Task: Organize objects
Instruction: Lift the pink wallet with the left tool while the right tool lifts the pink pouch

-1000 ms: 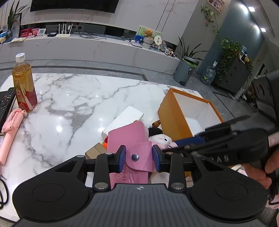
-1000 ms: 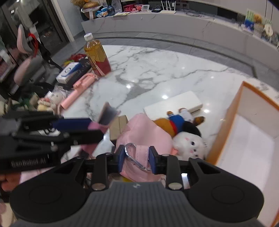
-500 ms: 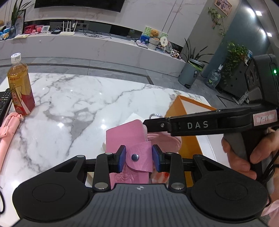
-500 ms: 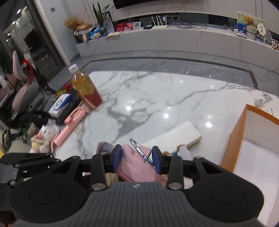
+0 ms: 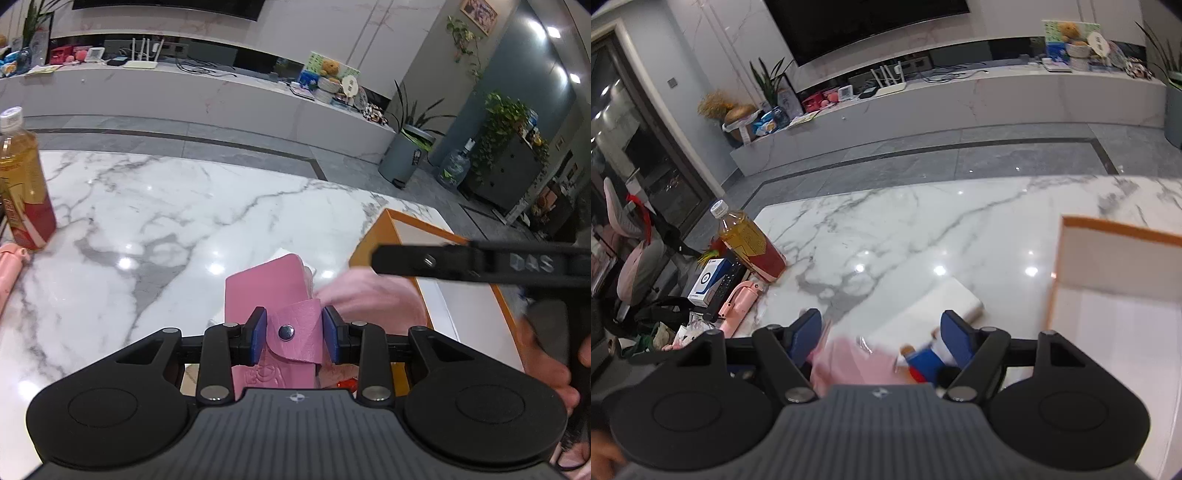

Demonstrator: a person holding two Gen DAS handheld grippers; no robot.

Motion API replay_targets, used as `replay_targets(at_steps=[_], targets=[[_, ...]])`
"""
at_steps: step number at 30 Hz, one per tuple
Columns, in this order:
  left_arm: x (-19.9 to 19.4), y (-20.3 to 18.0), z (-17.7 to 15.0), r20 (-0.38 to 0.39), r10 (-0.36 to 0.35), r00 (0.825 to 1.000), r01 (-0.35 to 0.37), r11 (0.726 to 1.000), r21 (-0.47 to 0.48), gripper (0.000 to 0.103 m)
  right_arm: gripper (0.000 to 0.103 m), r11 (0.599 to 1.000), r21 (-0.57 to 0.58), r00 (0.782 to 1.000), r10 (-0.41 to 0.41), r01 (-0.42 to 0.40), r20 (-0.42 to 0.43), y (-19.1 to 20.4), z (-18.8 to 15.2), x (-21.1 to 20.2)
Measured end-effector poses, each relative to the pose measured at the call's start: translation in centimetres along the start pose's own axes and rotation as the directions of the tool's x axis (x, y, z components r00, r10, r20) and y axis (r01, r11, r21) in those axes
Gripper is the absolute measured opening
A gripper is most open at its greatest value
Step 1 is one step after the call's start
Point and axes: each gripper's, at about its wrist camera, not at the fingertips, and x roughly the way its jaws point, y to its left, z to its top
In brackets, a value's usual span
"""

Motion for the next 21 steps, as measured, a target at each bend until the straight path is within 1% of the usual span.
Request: replay_targets(at_steps=[3, 4, 7, 8, 10, 13, 16, 21], targets=[[0.6, -0.3, -0.1, -0.005, -0.003, 1.0, 0.003, 1.0, -0.001, 0.038, 0.071, 1.0, -0.004, 1.0, -0.013, 0.013, 0.002, -0.5, -1.3, -1.5], [0.7, -0.3, -0.1, -0.008, -0.006, 1.0, 0.006, 1.0, -0.003, 0.038, 0.069, 1.0, -0.012, 1.0, -0.021, 0.021, 0.0, -0.7, -1.7, -2.0], [1.4, -0.5, -0.1, -0.02, -0.014, 1.0, 0.014, 1.0, 0.0, 0.038, 0.066, 0.999, -0.04, 0.999, -0.035, 0.034, -0.032, -1.0, -2.8, -2.5], [1.6, -0.6, -0.1, -0.024, -0.014, 1.0, 0.014, 1.0, 0.003, 0.038, 0.062, 0.998, -0.06, 0.998, -0.039, 0.036, -0.048, -0.9, -3.1, -2.1], [2.1, -0.8, -0.1, -0.032, -0.016, 0.999, 0.016, 1.0, 0.01, 0.038, 0.058, 0.993, -0.105, 0.996, -0.06, 0.052, -0.069, -0.5, -3.5, -1.3], [2.4, -0.7, -0.1, -0.042, -0.013, 0.999, 0.014, 1.0, 0.013, 0.038, 0.058, 0.986, -0.15, 0.993, -0.08, 0.067, -0.083, 0.2, -3.9, -0.1], [2.1, -0.6, 0.1, -0.036, -0.003, 0.999, 0.003, 1.0, 0.02, 0.038, 0.057, 0.978, -0.186, 0.991, -0.113, 0.098, -0.075, 0.6, -3.9, 0.8], [2.0, -0.3, 1.1, -0.02, 0.01, 1.0, -0.009, 0.999, 0.039, 0.038, 0.057, 0.975, -0.178, 0.988, -0.144, 0.131, -0.059, -0.3, -2.8, 1.4]])
